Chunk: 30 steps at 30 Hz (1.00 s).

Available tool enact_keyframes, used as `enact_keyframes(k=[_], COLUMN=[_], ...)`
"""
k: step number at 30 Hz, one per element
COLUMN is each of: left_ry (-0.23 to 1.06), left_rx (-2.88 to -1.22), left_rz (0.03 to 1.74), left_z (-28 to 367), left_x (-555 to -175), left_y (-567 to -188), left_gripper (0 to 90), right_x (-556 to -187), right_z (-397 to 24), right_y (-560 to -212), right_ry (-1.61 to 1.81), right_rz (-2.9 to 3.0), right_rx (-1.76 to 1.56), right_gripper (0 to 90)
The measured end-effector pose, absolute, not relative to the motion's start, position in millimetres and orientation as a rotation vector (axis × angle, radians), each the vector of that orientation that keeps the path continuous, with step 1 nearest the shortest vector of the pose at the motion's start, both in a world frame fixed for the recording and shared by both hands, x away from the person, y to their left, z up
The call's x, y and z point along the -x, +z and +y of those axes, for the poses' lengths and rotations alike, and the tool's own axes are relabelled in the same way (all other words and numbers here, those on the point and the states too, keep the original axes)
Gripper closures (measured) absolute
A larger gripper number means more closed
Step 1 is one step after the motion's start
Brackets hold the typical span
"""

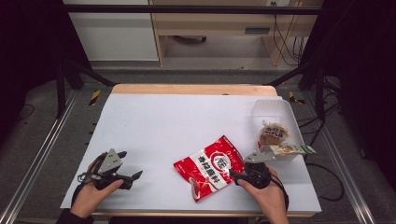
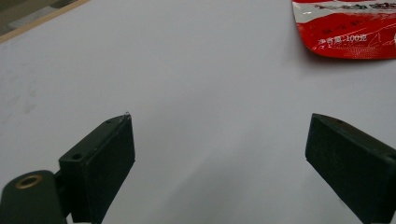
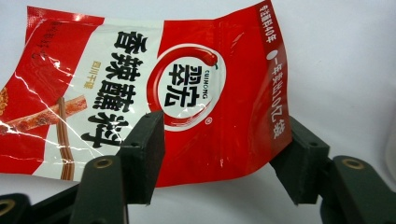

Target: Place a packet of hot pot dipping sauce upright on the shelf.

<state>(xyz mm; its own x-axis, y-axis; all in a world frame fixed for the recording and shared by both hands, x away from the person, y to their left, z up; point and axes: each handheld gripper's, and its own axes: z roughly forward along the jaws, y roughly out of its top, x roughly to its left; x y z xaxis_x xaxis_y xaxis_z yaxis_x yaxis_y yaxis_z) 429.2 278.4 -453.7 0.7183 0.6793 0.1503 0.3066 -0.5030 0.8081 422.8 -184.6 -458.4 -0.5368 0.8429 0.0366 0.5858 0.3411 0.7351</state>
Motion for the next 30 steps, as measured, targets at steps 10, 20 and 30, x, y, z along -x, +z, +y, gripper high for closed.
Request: enact_keyframes(k=[10, 20, 30], left_ry=[0.583, 0.58, 0.579], left_rx=[-2.119, -2.119, -2.119], left_rz=[0.747, 0.748, 0.75], left_z=[278, 278, 280], left_x=[-430, -431, -430], left_y=[-455, -455, -453], left_gripper=[8.1, 8.2, 8.5], right_x=[-434, -446, -462], right_z=[-174, -150, -115], right_y=[-449, -414, -371], right_ry=[0.918, 0.888, 0.874], right_rz=[2.258, 2.287, 2.317], right_rx=[-1.196, -1.009, -0.809], right_gripper=[81.6, 90.0, 90.0])
